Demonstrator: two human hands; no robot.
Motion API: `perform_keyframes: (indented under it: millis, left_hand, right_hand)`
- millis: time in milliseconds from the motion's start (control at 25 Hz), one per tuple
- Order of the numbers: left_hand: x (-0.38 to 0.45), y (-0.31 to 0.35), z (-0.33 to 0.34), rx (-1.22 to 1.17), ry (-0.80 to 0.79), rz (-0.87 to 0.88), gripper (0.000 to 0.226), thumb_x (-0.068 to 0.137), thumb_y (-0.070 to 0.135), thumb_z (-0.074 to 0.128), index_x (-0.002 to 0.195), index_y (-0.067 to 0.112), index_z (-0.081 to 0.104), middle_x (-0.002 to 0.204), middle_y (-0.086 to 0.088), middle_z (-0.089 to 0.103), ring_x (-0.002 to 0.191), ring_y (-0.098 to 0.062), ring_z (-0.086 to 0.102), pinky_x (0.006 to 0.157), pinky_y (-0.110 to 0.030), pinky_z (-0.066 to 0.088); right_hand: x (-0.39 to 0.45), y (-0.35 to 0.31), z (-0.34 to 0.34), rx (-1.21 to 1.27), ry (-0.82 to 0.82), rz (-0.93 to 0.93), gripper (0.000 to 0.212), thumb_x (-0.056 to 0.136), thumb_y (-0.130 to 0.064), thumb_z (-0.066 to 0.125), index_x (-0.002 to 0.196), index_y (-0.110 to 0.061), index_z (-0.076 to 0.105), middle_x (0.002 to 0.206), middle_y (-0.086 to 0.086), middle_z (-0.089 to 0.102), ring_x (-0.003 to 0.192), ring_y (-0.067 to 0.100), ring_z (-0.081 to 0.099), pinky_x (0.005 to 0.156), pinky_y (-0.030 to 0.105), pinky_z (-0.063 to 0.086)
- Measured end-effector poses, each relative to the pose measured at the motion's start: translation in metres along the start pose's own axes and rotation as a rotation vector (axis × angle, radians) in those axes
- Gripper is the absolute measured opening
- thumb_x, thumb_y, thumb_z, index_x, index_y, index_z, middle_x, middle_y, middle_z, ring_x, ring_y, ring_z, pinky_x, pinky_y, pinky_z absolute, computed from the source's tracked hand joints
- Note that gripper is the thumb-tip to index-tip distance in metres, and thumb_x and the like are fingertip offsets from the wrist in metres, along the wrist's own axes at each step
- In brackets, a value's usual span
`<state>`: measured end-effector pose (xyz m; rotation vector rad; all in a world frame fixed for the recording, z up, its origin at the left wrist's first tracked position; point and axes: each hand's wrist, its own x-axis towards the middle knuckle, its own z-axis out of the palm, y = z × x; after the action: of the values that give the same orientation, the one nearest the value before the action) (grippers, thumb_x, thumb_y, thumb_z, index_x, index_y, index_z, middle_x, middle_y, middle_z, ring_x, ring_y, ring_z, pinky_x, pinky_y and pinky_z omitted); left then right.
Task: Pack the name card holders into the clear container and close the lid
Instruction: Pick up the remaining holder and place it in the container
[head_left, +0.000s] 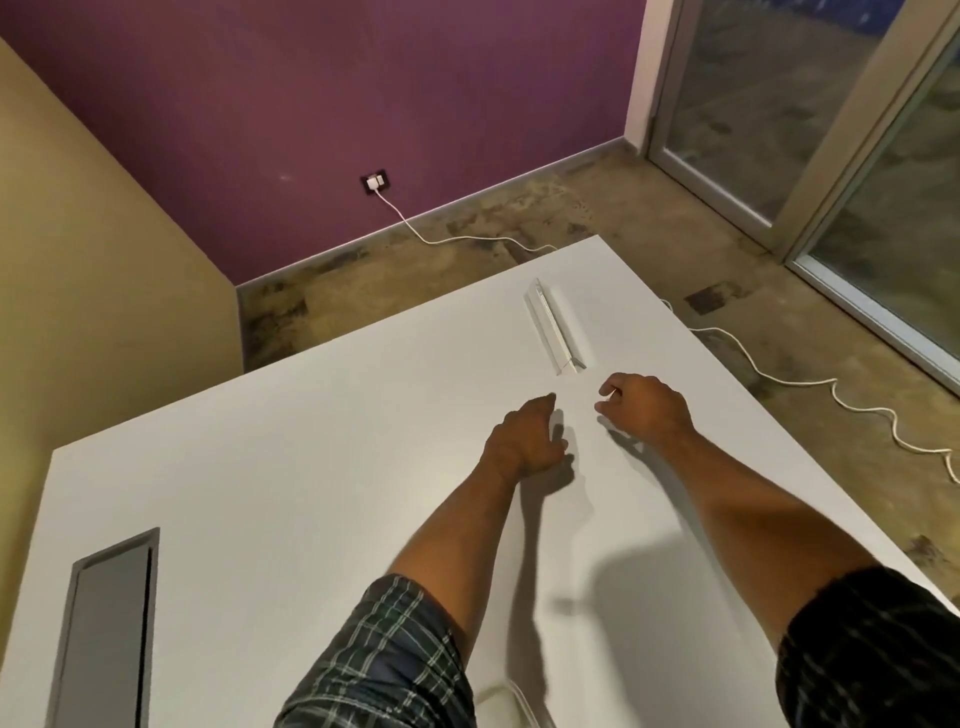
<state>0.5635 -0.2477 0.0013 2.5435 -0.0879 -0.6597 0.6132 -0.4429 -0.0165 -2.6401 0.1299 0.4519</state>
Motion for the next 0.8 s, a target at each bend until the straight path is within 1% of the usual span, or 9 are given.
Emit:
perform_keyframes:
  millis: [80, 160, 280, 400, 480, 560, 640, 720, 800]
  left_hand:
    - [0.023, 0.001, -0.001, -0.014, 0.008, 0.000, 0.082, 0.091, 0.029, 0.062, 0.160, 0.017, 0.018, 0.165, -0.003, 0.025, 0.149, -0.028, 0.030, 0.118, -0.044, 0.031]
    - [0.046, 0.000, -0.001, -0.023, 0.014, 0.001, 0.084, 0.091, 0.031, 0.063, 0.160, 0.017, 0.018, 0.165, -0.003, 0.026, 0.147, -0.027, 0.032, 0.117, -0.042, 0.032]
    - [0.071, -0.005, 0.003, -0.065, 0.011, -0.007, 0.088, 0.089, 0.033, 0.066, 0.161, 0.017, 0.016, 0.165, -0.003, 0.025, 0.146, -0.027, 0.034, 0.117, -0.041, 0.032]
    - [0.092, -0.012, 0.007, -0.172, 0.011, -0.042, 0.092, 0.087, 0.029, 0.067, 0.161, 0.018, 0.015, 0.166, 0.000, 0.023, 0.150, -0.022, 0.028, 0.120, -0.039, 0.028]
    - [0.103, -0.014, 0.010, -0.242, 0.001, -0.065, 0.094, 0.084, 0.028, 0.068, 0.161, 0.019, 0.014, 0.166, 0.002, 0.022, 0.151, -0.020, 0.026, 0.121, -0.033, 0.026]
    - [0.112, -0.015, 0.014, -0.288, -0.024, -0.071, 0.098, 0.080, 0.028, 0.068, 0.161, 0.019, 0.012, 0.166, 0.002, 0.022, 0.151, -0.018, 0.026, 0.115, -0.023, 0.024]
    - [0.119, -0.015, 0.018, -0.294, -0.046, -0.066, 0.101, 0.079, 0.026, 0.069, 0.161, 0.018, 0.009, 0.167, 0.002, 0.020, 0.151, -0.016, 0.024, 0.108, -0.017, 0.021]
    - [0.127, -0.016, 0.022, -0.310, -0.056, -0.057, 0.102, 0.080, 0.022, 0.070, 0.161, 0.018, 0.008, 0.167, 0.002, 0.019, 0.152, -0.016, 0.023, 0.106, -0.016, 0.020]
    - [0.131, -0.016, 0.026, -0.352, -0.046, -0.055, 0.102, 0.079, 0.019, 0.070, 0.161, 0.019, 0.010, 0.166, 0.003, 0.021, 0.151, -0.016, 0.025, 0.105, -0.015, 0.022]
  right_hand:
    - [0.020, 0.003, 0.005, -0.021, 0.015, -0.005, 0.028, 0.086, -0.043, 0.066, 0.112, -0.033, 0.066, 0.111, -0.008, 0.073, 0.104, 0.021, 0.066, 0.093, 0.034, 0.050]
    - [0.038, 0.007, 0.011, -0.015, 0.025, -0.029, 0.039, 0.088, -0.044, 0.066, 0.124, -0.030, 0.063, 0.122, -0.007, 0.071, 0.112, 0.021, 0.065, 0.095, 0.035, 0.048]
    - [0.059, 0.009, 0.022, -0.067, 0.035, -0.062, 0.054, 0.091, -0.049, 0.063, 0.140, -0.027, 0.053, 0.136, -0.003, 0.064, 0.123, 0.025, 0.061, 0.100, 0.038, 0.047]
    - [0.079, 0.006, 0.033, -0.093, 0.039, -0.072, 0.063, 0.092, -0.051, 0.061, 0.148, -0.028, 0.043, 0.142, 0.000, 0.060, 0.127, 0.027, 0.059, 0.102, 0.039, 0.047]
    - [0.090, 0.002, 0.039, -0.105, 0.069, -0.083, 0.067, 0.092, -0.051, 0.061, 0.151, -0.029, 0.038, 0.138, 0.000, 0.063, 0.123, 0.028, 0.061, 0.098, 0.038, 0.049]
    - [0.098, -0.001, 0.045, -0.145, 0.105, -0.119, 0.064, 0.093, -0.050, 0.060, 0.150, -0.030, 0.038, 0.132, 0.001, 0.066, 0.117, 0.028, 0.065, 0.094, 0.037, 0.051]
    - [0.103, -0.004, 0.050, -0.193, 0.140, -0.164, 0.054, 0.095, -0.049, 0.057, 0.144, -0.029, 0.045, 0.128, -0.001, 0.067, 0.114, 0.027, 0.066, 0.092, 0.038, 0.052]
    - [0.109, -0.006, 0.054, -0.247, 0.185, -0.198, 0.042, 0.098, -0.046, 0.054, 0.137, -0.029, 0.055, 0.124, -0.003, 0.068, 0.110, 0.025, 0.068, 0.089, 0.035, 0.054]
    - [0.112, -0.007, 0.057, -0.333, 0.227, -0.239, 0.035, 0.101, -0.041, 0.051, 0.132, -0.028, 0.060, 0.120, -0.004, 0.070, 0.102, 0.022, 0.071, 0.084, 0.032, 0.056]
